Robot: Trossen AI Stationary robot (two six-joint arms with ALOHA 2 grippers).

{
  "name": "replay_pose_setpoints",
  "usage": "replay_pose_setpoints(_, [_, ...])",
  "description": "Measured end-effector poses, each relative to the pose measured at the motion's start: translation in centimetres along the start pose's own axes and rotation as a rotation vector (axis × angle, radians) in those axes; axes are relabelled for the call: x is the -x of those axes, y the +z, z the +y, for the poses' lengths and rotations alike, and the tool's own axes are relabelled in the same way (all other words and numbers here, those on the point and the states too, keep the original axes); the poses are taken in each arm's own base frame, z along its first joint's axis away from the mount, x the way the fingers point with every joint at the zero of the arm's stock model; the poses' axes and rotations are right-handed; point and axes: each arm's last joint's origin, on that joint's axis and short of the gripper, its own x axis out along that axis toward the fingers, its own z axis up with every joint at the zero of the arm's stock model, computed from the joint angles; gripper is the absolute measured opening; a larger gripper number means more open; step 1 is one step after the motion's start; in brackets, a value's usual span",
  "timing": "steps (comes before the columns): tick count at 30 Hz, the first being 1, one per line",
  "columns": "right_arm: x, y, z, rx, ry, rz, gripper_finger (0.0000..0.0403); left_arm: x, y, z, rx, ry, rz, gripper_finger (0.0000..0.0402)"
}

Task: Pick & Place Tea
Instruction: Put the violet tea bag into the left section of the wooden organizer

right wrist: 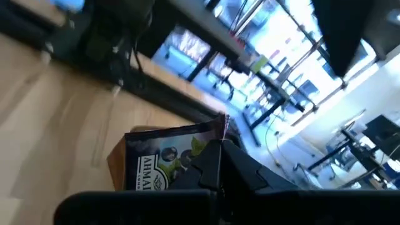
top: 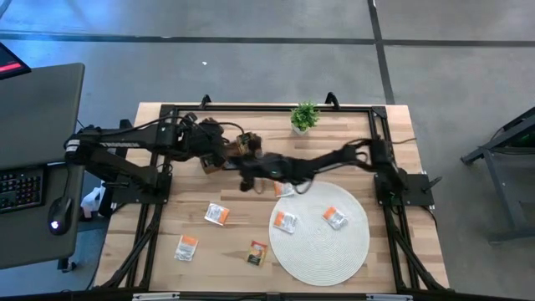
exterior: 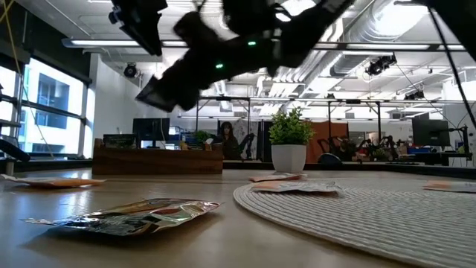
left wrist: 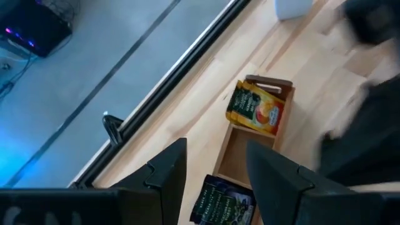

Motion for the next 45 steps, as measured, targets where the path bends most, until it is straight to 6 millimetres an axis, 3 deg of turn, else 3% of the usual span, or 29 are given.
replay_pose_setpoints(4, [-3.5,0.1,0.4,0.031,-0.005,0.021,0.0002,0.2,-0.1,-0.2,-0.012,-0.004,-0.001,0.0159])
replay_pose_setpoints(8, [-6.4,-1.0,1.3,0.118,-0.032,0.029,0.0002,0.1,-0.1,-0.2,-0.01,-0.007,0.001,0.0159])
replay_pose_setpoints(15, [-9.5,-2.8,2.7,0.271,-0.053,0.036,0.0001,0.1,-0.1,-0.1,-0.01,-0.009,0.003,0.0159])
replay_pose_setpoints(20, [-9.9,-2.9,2.4,0.261,-0.035,0.0,0.0002,0.1,-0.2,-0.1,-0.02,-0.009,0.016,0.0159])
replay_pose_setpoints(32, [-10.7,-5.6,0.8,0.21,0.098,0.038,0.0013,0.1,-0.3,-0.1,-0.023,-0.015,0.022,0.0159])
replay_pose_setpoints(40, [-10.9,-5.5,-0.1,0.236,0.049,-0.016,0.0025,0.1,-0.3,-0.1,-0.023,-0.016,0.021,0.0159])
replay_pose_setpoints(45, [-10.9,-5.6,-0.1,0.233,0.115,-0.062,0.0016,0.1,-0.3,-0.1,-0.023,-0.016,0.021,0.0159])
